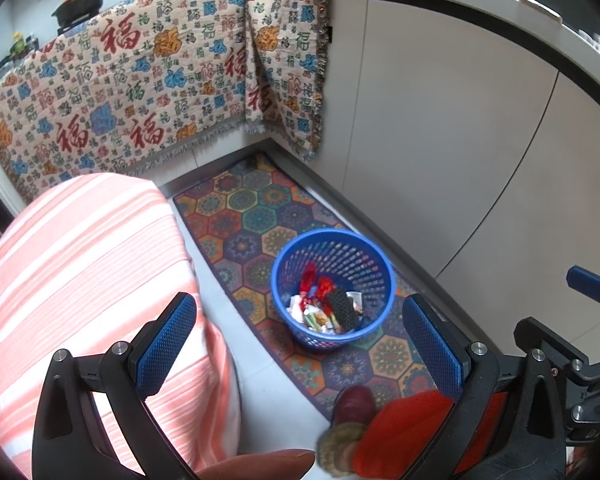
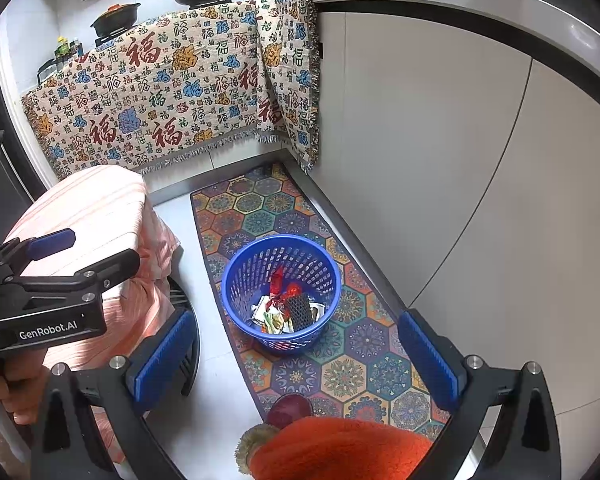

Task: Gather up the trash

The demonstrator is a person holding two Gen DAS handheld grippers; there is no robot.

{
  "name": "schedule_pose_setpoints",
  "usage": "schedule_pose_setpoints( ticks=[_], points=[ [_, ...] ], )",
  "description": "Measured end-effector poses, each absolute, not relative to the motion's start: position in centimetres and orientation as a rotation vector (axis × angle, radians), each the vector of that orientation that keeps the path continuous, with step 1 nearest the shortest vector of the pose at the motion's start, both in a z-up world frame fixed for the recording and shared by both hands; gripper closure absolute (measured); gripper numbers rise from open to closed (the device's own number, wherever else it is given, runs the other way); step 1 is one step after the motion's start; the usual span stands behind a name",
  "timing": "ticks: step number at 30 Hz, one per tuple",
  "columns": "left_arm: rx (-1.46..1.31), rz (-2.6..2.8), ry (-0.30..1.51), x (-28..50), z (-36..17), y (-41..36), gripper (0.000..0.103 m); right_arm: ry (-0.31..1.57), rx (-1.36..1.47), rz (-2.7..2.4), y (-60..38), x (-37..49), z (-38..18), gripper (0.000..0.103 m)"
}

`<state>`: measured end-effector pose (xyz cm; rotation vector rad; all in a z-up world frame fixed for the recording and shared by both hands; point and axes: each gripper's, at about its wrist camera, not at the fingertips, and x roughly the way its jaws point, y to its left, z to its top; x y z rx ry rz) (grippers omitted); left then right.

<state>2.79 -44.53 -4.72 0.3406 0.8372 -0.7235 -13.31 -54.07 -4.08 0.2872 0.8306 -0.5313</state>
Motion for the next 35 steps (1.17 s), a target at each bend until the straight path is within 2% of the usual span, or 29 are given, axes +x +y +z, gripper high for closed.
schedule_pose_setpoints(
  ticks=[35],
  points=[
    [0.345,-0.729,0.828,2.39,-5.41,-44.74,0.001,0.842,0.293,-0.556,-53.41,-13.56,-4.76,0.000]
  ],
)
